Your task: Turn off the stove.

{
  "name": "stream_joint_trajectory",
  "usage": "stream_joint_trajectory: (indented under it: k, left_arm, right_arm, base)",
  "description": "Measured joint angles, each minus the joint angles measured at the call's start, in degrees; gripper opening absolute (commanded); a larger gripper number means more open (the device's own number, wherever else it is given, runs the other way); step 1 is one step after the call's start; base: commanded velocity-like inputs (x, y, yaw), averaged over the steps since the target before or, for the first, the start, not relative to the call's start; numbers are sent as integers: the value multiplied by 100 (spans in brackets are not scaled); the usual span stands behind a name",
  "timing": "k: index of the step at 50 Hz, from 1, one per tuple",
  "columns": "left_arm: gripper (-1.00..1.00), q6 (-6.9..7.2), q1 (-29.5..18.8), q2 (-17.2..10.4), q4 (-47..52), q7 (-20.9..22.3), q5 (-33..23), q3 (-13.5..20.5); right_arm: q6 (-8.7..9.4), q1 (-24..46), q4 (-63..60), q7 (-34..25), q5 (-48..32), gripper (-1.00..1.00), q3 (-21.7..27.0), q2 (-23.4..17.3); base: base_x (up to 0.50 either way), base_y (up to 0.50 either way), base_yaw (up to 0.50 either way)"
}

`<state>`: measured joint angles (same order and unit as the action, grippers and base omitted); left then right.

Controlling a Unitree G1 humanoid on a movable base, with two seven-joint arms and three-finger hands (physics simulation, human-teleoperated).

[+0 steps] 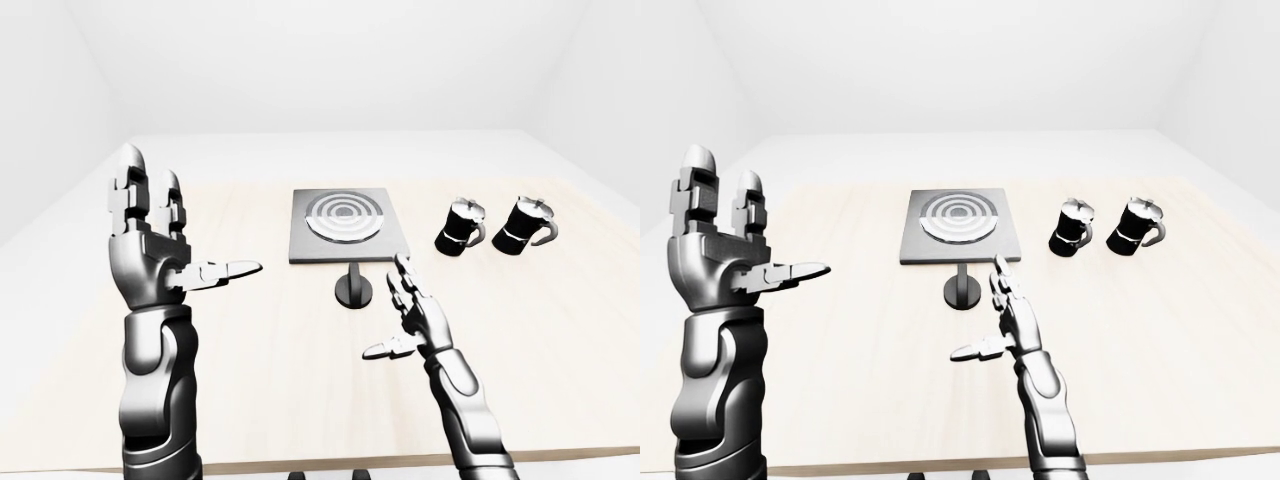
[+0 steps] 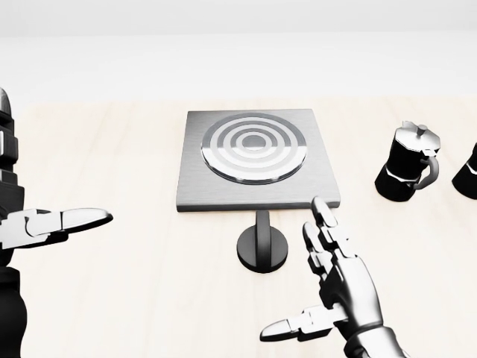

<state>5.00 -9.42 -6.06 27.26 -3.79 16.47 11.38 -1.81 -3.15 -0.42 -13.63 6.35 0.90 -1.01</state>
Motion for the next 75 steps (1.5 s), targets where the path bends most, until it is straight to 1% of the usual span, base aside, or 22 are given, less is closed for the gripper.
stream_joint_trajectory:
  k: [16,32,55,75]
  left_arm:
    - [98,0,-12,-8,34,1,-6,5]
    - [98,0,-13,-6,63,4,-15,6]
    - [98,0,-3,-1,107,-1,-19,-1]
    - [98,0,6,4,122,-1,-24,2]
  right_arm:
    - [-91,57,175,-18,-88,100,-77,17]
    - [-316,216,564,-41,-188,100,-102,17]
    - [-319,459,1189,-73,-258,100,-29,-20]
    - [-319,576,1578,-80,-348,100,-88,12]
  base:
    - [0,0,0]
    - [0,0,0]
    - [0,0,0]
    - [0,0,0]
